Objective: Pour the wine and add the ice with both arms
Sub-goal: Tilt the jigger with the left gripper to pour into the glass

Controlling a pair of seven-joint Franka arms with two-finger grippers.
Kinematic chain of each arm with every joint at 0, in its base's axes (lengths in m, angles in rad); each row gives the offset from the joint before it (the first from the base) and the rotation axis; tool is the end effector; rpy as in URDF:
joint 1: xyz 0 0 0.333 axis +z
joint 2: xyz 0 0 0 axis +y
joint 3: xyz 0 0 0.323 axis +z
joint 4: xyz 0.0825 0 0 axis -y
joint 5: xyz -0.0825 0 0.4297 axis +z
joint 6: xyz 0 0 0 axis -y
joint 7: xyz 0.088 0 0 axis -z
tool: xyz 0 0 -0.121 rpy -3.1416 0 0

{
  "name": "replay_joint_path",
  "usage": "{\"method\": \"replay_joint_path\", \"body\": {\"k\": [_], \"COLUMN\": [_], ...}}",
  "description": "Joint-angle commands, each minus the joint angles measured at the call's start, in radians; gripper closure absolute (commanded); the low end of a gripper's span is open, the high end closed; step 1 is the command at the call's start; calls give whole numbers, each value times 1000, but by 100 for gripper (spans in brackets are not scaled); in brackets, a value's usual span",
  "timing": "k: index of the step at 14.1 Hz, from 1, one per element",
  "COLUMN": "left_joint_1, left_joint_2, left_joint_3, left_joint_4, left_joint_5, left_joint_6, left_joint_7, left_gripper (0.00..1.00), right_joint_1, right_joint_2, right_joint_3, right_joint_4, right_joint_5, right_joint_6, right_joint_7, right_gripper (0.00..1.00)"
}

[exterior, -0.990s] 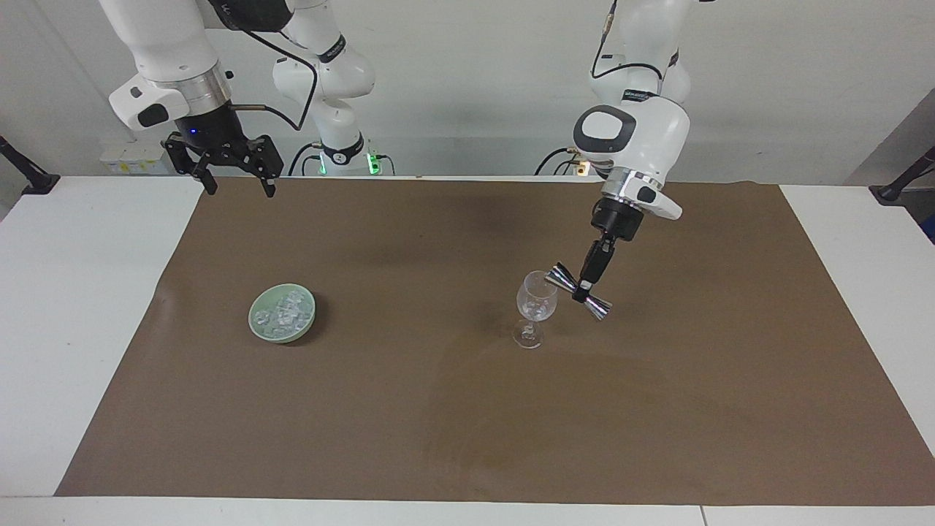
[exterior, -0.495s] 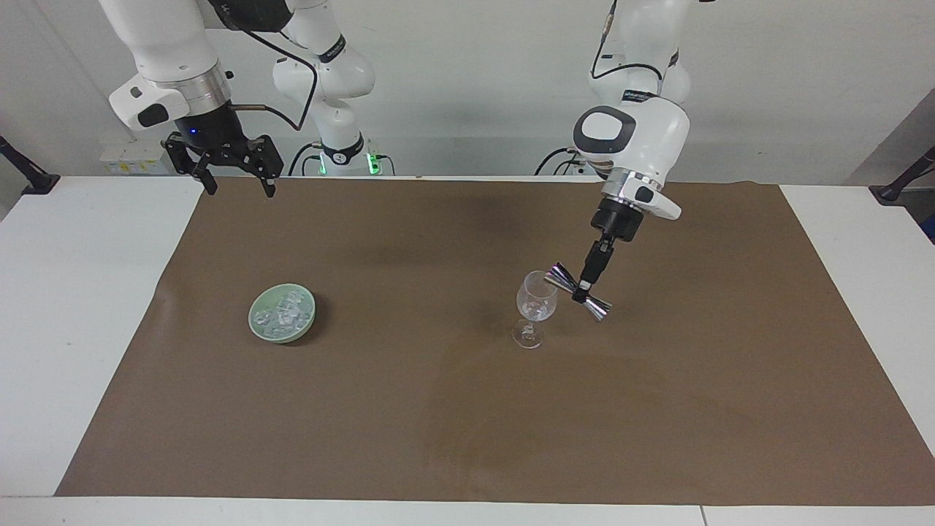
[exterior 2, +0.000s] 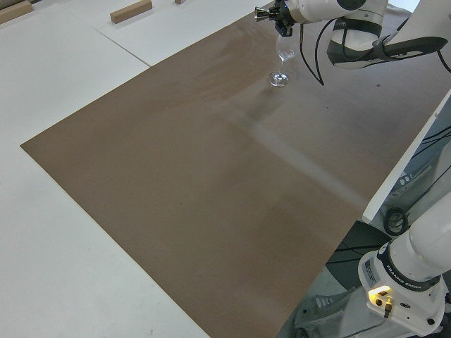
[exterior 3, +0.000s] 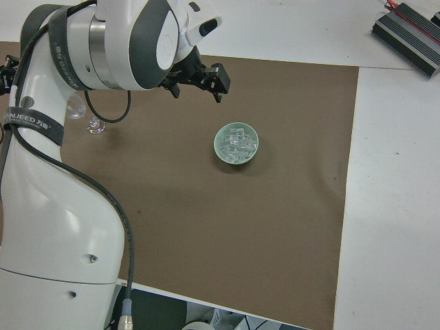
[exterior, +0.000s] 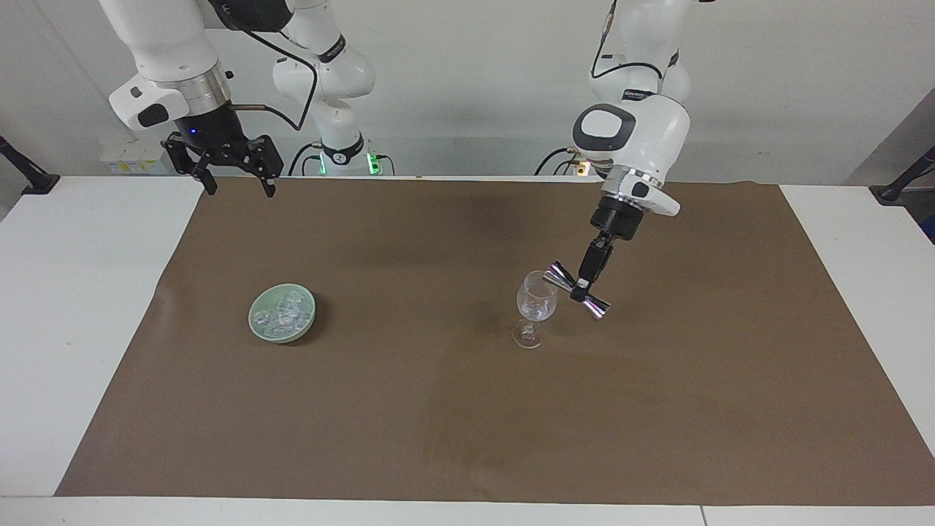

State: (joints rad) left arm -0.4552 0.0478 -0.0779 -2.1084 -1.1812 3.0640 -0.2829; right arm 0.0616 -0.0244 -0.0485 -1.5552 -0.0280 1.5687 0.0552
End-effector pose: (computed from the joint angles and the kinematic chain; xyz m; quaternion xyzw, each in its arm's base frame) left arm 0.5747 -0.2544 0.4372 0.8001 0.3839 0.2210 0.4045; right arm 0.5932 0.0040 0.6400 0.9995 -0.0213 0.0194 0.0128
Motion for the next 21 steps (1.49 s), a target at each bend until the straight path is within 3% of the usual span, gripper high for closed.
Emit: {"method": "replay_joint_path", "body": {"k": [1, 21], "left_joint_1": [-25, -34], "left_joint_2": [27, 37], "left_joint_3": [15, 13], "left_joint_4": [42, 57], "left_joint_5": [28, 38], "left_joint_6": [13, 21], "left_joint_7": [10, 292], "left_gripper": [100, 100], "right_joint_1": [6, 6], "right_joint_2": [-20, -20], "right_joint_3": [-4, -4], "right_joint_4": [-20, -20], "right_joint_5": [7, 7], "right_joint_6": [-9, -9], "right_joint_7": [15, 15], "right_gripper": [0, 0]}}
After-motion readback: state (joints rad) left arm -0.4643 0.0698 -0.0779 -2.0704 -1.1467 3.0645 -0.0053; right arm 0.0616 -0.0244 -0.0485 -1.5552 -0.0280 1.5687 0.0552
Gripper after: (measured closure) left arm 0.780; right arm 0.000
